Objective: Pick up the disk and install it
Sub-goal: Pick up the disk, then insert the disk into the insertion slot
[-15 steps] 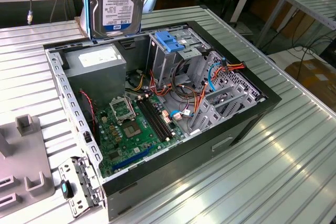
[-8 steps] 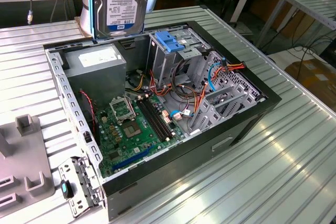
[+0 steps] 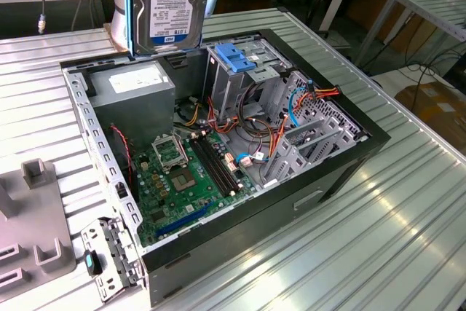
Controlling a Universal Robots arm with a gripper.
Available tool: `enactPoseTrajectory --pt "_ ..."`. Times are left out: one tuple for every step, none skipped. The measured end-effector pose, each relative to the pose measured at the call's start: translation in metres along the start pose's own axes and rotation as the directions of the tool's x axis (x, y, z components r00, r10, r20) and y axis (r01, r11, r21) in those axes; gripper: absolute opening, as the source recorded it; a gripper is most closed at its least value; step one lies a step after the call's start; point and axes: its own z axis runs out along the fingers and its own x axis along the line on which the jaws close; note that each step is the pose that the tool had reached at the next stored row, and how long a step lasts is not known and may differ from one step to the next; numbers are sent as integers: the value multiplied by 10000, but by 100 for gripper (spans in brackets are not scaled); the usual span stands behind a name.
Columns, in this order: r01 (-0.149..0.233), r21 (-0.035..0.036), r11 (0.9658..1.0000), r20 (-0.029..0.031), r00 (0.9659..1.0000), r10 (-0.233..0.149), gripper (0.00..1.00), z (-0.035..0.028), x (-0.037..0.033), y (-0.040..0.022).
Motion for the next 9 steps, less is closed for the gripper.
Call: enactPoseTrajectory --pt "1 1 10000 1 10000 -1 37 0 21 -1" --pt "0 1 10000 2 10000 0 37 -1 41 -2" --pt "0 1 10000 1 10000 0 37 -1 43 -2" --pt "1 1 10000 1 10000 -1 37 -1 44 -2" --pt "1 1 10000 2 10000 -1 37 -1 47 -2" --pt "1 1 10000 2 10000 -1 37 -1 48 -2" --pt "1 1 10000 2 10000 -1 37 -1 52 -2" --pt "1 1 10000 0 10000 -1 37 -2 58 -3" --pt "1 0 10000 1 10000 -1 37 -2 63 -3"
